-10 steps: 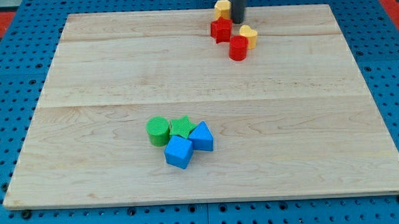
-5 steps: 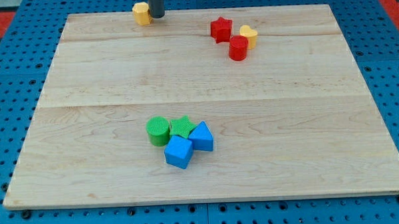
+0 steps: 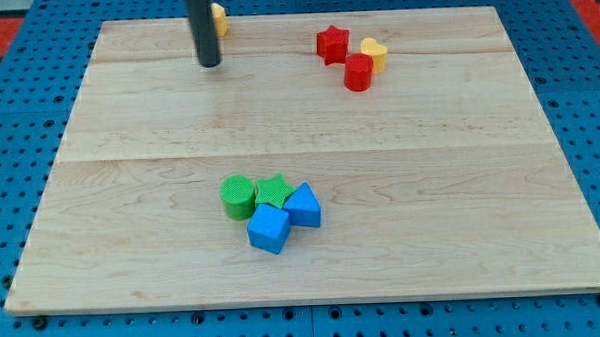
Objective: Push the yellow hexagon towards the top left of the board
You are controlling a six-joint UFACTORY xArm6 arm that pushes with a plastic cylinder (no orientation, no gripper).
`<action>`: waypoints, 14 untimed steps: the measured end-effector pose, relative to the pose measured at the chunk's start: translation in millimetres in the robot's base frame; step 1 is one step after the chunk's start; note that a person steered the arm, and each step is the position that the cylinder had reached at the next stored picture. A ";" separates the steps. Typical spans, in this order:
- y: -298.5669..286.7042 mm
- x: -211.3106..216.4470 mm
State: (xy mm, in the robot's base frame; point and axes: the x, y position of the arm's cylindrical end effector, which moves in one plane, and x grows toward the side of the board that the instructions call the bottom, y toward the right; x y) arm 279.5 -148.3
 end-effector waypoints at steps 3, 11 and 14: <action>28.0 -87.1; 2.4 -70.1; -0.3 -67.7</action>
State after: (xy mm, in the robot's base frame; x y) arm 211.8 -148.6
